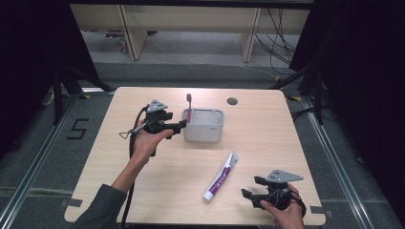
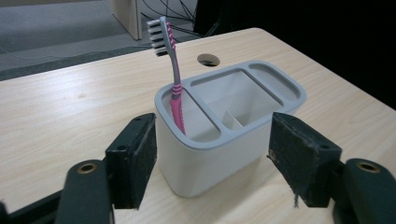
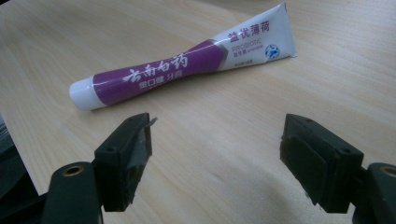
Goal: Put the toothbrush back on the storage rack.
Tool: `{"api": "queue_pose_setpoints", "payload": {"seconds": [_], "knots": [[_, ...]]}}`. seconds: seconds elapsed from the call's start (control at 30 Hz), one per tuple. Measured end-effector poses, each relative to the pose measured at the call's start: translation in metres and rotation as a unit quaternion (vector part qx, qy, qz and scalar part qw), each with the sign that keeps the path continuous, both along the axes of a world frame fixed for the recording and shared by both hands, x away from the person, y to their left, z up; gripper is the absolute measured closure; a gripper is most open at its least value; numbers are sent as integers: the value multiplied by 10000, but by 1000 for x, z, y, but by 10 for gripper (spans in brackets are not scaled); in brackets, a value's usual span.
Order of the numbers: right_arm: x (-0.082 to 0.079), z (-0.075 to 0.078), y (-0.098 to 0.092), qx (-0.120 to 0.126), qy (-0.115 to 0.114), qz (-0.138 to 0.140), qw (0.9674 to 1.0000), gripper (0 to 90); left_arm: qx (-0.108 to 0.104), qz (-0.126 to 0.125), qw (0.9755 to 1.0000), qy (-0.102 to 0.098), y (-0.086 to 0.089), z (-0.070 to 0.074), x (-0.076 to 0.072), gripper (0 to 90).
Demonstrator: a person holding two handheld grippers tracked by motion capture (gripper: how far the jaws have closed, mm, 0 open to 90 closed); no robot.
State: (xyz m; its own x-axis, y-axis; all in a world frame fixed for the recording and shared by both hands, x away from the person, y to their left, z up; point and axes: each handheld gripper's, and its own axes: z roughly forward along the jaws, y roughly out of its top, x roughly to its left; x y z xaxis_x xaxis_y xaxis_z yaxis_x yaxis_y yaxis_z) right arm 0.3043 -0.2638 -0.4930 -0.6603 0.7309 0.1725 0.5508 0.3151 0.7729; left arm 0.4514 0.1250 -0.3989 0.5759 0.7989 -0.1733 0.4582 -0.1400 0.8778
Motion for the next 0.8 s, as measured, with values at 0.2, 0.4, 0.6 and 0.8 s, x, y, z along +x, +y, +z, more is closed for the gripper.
{"api": "queue_pose_setpoints", "payload": {"seconds": [0.2,0.4,0.6,0.8], "knots": [[-1,0,2,72,67,-58,9999,260,-53,-12,10000,28,13,1,-16,289],[-1,0,2,77,73,-59,9999,259,-23,38,10000,84,24,-4,-31,258],[0,-1,2,122,44,-34,9999,259,36,-4,10000,70,30,-13,-45,253],[0,0,1,142,61,-52,9999,260,74,11,9999,111,34,-24,-58,245]]}}
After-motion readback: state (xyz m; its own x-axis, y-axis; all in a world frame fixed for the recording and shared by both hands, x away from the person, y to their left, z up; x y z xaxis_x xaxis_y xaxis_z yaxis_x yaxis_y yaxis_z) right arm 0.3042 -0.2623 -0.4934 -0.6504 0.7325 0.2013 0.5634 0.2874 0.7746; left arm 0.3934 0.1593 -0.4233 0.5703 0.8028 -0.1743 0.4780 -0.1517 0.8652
